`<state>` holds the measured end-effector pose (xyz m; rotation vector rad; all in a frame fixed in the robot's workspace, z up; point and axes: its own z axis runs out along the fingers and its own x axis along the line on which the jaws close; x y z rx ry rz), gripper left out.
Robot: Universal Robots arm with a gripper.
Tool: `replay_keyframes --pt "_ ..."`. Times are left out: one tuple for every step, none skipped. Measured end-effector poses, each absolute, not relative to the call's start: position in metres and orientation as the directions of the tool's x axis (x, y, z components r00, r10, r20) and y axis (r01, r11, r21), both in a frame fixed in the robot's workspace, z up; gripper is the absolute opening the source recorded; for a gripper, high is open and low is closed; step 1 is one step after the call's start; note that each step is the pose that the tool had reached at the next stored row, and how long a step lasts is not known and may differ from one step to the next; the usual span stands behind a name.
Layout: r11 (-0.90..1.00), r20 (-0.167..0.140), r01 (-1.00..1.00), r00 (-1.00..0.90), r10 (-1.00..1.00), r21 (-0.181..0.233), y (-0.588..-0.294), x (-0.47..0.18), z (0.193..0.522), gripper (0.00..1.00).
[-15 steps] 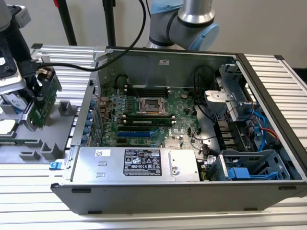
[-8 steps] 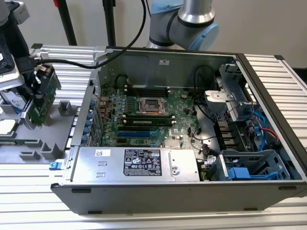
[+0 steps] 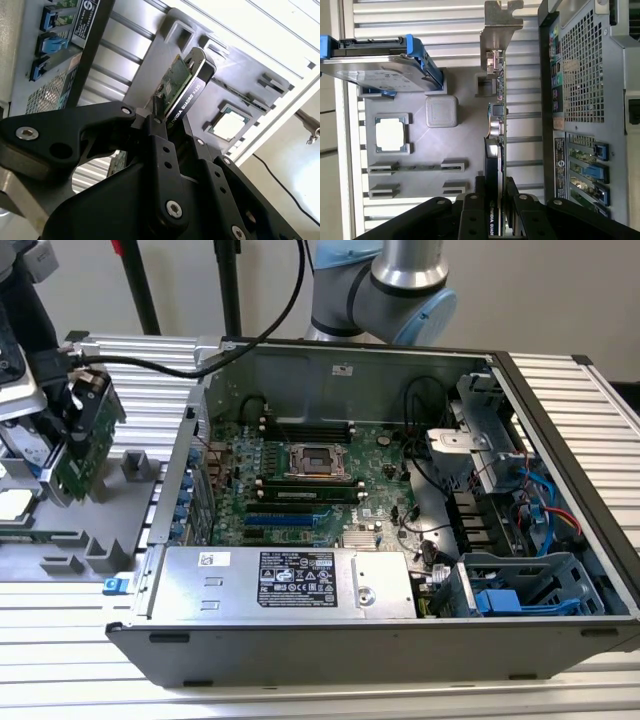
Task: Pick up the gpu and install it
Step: 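Pick up the gpu and move the gpu toward the slot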
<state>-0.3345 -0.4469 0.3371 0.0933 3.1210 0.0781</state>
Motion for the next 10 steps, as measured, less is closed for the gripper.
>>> replay_keyframes --pt "0.997 -0.017 0.059 -0.998 0.060 0.050 -0.4469 -0.3345 0.3377 0.00" --pt "0.997 -0.017 0.059 -0.998 0.060 0.050 -0.4469 -0.3345 0.3383 0.00" --pt "0.997 -0.017 0.059 -0.998 0.060 0.050 -0.4469 -0.3345 0.3390 0.00" --pt "0.997 -0.017 0.059 -0.998 0.060 0.050 -0.4470 -0.3344 0.3395 0.00" --pt "0.997 -0.017 0.059 -0.998 0.060 0.050 -0.4470 -0.3344 0.3402 0.00" --pt "0.997 -0.017 0.059 -0.998 0.060 0.050 -0.4469 -0.3344 0.3408 0.00" --pt "0.997 -0.017 0.059 -0.998 0.060 0.050 -0.4469 -0.3344 0.3414 0.00" --pt "0.997 -0.017 0.059 -0.998 0.060 0.050 -0.4470 -0.3344 0.3420 0.00" --pt "0.997 -0.017 0.059 -0.998 0.060 0.050 -0.4469 -0.3344 0.3427 0.00" --pt "0.997 -0.017 0.059 -0.998 0.060 0.050 -0.4469 -0.3344 0.3433 0.00"
